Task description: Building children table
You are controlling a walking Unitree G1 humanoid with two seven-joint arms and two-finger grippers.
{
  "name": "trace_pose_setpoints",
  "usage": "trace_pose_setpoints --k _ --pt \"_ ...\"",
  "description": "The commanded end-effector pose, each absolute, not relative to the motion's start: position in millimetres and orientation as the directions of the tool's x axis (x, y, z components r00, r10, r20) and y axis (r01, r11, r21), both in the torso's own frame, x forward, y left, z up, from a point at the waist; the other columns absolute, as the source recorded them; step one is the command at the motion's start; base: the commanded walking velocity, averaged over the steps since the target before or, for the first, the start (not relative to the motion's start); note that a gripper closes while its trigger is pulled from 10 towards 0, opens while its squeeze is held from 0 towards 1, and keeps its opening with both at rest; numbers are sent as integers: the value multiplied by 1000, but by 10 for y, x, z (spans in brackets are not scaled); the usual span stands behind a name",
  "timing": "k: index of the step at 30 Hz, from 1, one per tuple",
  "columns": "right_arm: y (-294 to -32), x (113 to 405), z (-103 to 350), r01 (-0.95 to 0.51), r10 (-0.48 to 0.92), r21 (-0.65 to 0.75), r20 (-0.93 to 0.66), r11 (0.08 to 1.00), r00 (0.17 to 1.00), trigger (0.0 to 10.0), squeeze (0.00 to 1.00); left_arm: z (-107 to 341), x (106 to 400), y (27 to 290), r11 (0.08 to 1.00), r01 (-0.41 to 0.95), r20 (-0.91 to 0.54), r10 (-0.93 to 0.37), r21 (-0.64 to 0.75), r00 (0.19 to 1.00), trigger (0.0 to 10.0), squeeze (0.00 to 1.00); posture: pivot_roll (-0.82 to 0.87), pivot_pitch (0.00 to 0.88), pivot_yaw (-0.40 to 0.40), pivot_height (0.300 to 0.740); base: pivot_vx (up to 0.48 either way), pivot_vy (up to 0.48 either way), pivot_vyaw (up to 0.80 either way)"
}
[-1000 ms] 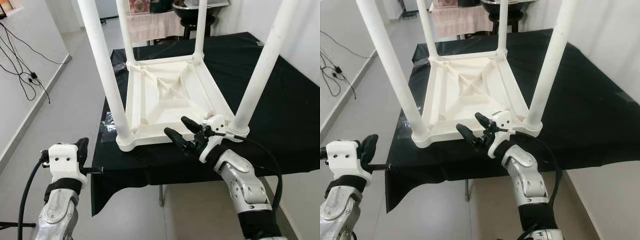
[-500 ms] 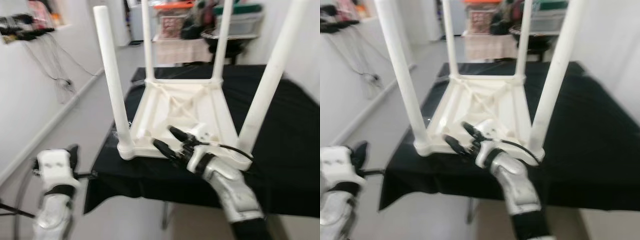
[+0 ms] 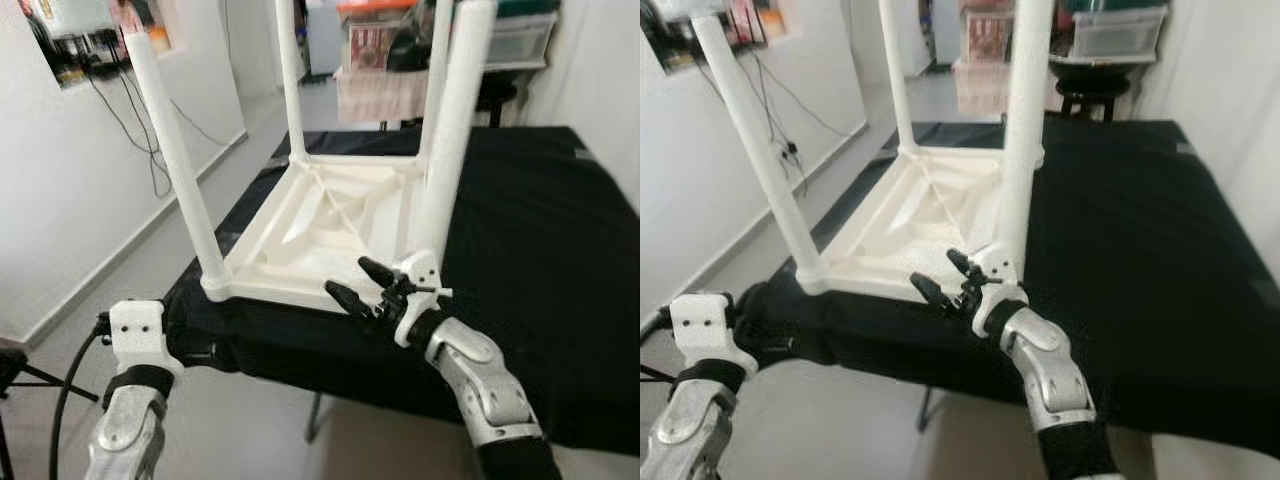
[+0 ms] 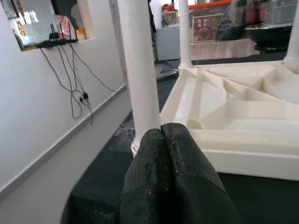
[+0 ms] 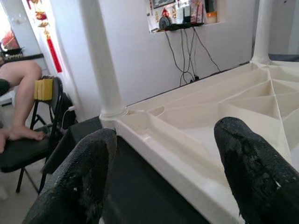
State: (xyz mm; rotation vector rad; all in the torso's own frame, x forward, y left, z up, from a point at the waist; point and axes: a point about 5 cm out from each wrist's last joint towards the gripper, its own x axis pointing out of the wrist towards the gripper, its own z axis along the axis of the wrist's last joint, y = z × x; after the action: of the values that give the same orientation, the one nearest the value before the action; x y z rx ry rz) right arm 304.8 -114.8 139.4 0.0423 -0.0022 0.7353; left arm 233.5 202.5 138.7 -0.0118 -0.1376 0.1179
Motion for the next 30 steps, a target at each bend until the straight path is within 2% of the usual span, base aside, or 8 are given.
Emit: trace_pose_setpoints --k 1,3,11,28,30 --pt "-1094 3037 1403 -689 688 37 31 724 725 10000 0 1335 2327 2054 992 -123 110 126 -29 986 10000 0 -49 0 48 740 0 480 0" --pt "-1090 3027 1404 -698 697 36 32 716 717 10000 0 1326 2329 2055 992 -123 106 125 -30 987 10000 0 -48 0 48 740 0 480 -800" --pt "-1073 2998 1421 -720 718 38 48 693 694 10000 0 1344 2326 2062 992 -122 124 123 -18 985 10000 0 -49 0 52 740 0 0 -800" --pt "-1075 3007 1434 -717 715 29 50 696 697 10000 0 1348 2331 2080 991 -134 121 134 -13 983 10000 0 -49 0 54 740 0 0 0" --pt "-1074 3009 1434 -717 715 30 50 697 697 10000 0 1337 2335 2083 991 -134 112 135 -17 984 10000 0 -49 0 54 740 0 480 0"
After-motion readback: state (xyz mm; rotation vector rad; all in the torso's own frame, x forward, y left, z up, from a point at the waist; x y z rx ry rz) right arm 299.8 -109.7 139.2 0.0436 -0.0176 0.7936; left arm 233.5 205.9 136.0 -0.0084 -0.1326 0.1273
